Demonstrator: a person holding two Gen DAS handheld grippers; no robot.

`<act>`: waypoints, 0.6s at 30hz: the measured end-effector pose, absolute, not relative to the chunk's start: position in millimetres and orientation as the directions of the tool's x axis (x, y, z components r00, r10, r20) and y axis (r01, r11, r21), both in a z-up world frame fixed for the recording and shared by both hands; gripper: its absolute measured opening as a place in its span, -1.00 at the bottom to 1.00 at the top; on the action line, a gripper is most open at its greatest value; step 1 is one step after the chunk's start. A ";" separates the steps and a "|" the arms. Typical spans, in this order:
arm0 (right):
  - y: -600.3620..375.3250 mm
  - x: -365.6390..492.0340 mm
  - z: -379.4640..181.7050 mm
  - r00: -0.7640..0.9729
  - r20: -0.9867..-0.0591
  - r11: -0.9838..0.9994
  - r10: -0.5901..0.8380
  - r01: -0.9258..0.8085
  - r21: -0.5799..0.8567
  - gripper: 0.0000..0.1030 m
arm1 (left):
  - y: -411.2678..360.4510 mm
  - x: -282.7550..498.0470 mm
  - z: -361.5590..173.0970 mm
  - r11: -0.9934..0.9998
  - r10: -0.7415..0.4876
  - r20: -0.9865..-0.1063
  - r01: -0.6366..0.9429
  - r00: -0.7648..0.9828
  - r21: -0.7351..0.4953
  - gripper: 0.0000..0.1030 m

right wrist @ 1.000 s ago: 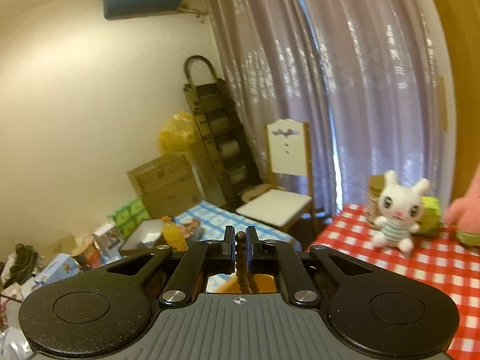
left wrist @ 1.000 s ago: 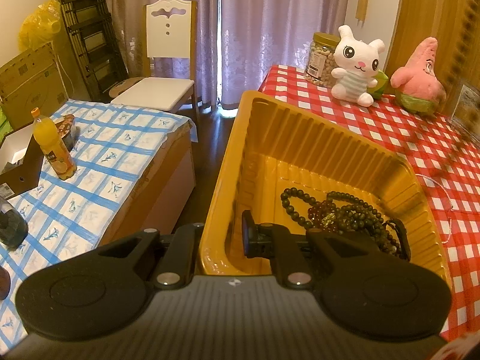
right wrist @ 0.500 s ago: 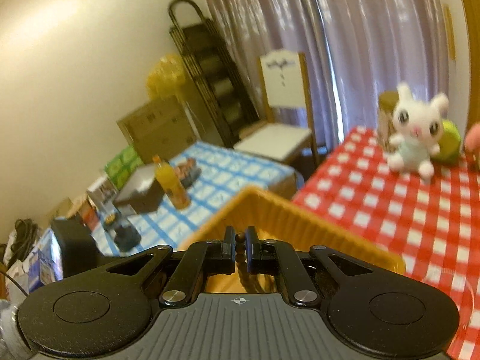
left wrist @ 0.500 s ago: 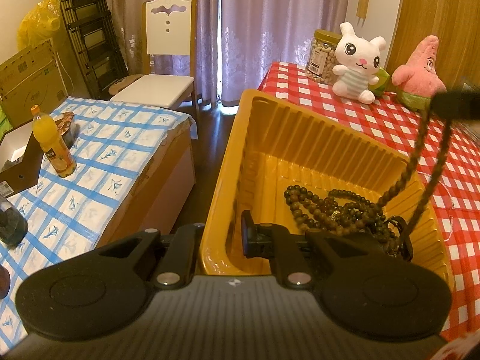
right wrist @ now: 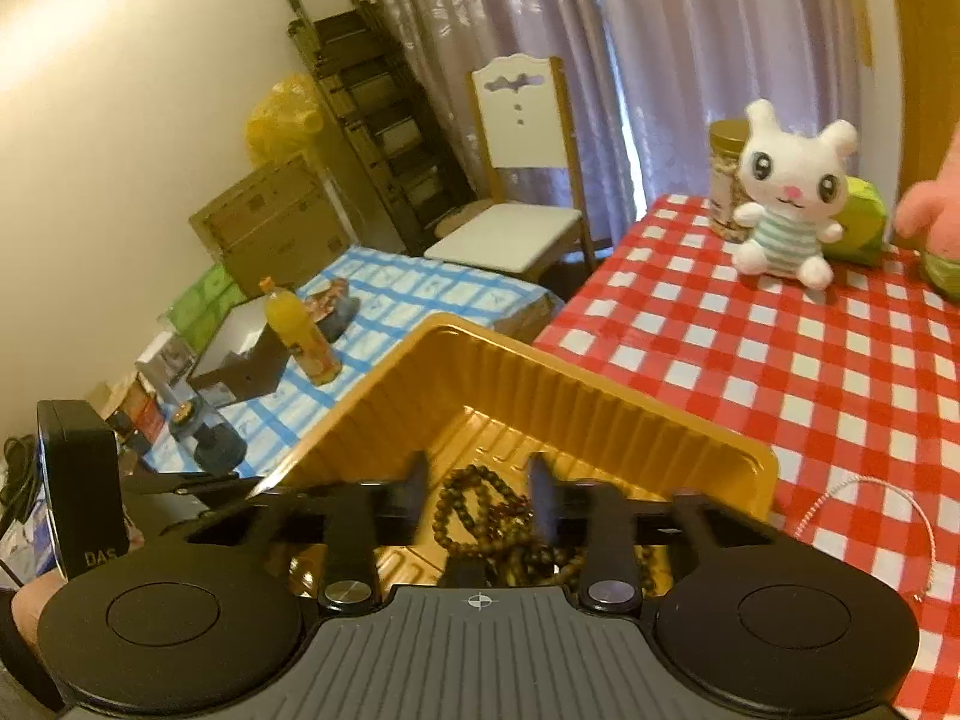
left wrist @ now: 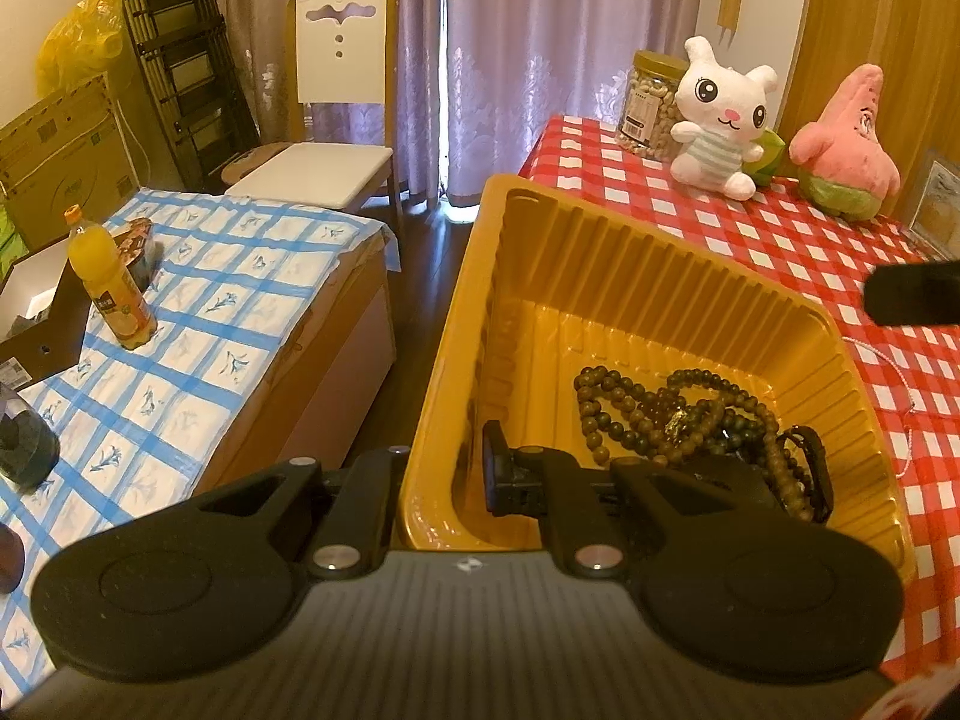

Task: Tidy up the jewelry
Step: 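Lower the bracelet into the tray and open the right tool, then reach the right tool to the white pearl necklace and grasp it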

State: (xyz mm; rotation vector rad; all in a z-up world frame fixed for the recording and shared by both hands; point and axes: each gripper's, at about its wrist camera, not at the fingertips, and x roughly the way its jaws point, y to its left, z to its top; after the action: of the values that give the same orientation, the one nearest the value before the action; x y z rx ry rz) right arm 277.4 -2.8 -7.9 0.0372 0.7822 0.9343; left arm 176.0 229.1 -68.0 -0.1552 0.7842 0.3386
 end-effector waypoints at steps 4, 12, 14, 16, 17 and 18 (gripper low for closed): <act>-24.6 276.7 -18.5 0.364 -0.614 0.654 0.700 -0.671 0.348 -0.11 | 229.1 176.8 -68.5 0.934 0.246 -0.717 -0.358 0.652 -0.005 -0.81; -84.8 276.6 -50.8 0.395 -0.683 0.756 0.614 -0.543 0.365 -0.11 | 228.0 178.6 -68.6 0.933 0.255 -0.720 -0.360 0.646 0.007 -0.81; -102.0 279.0 -60.0 0.406 -0.708 0.789 0.578 -0.499 0.358 -0.11 | 228.1 178.6 -67.9 0.932 0.256 -0.718 -0.361 0.647 0.007 -0.81; -118.9 282.1 -69.7 0.421 -0.730 0.819 0.539 -0.464 0.337 -0.11 | 228.3 178.2 -67.7 0.932 0.259 -0.717 -0.363 0.647 0.009 -0.81; -127.7 284.8 -75.1 0.430 -0.741 0.836 0.515 -0.443 0.324 -0.11 | 228.4 178.2 -67.5 0.931 0.261 -0.717 -0.364 0.646 0.010 -0.81; -134.9 283.8 -79.8 0.439 -0.749 0.849 0.496 -0.427 0.312 -0.11 | 228.4 178.3 -67.6 0.931 0.263 -0.718 -0.366 0.645 0.011 -0.81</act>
State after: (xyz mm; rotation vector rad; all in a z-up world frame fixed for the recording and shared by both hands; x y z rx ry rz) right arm 283.8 -134.9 -79.8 0.0806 0.9581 0.5742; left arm 178.3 228.4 -67.6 -0.1393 0.7932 0.3590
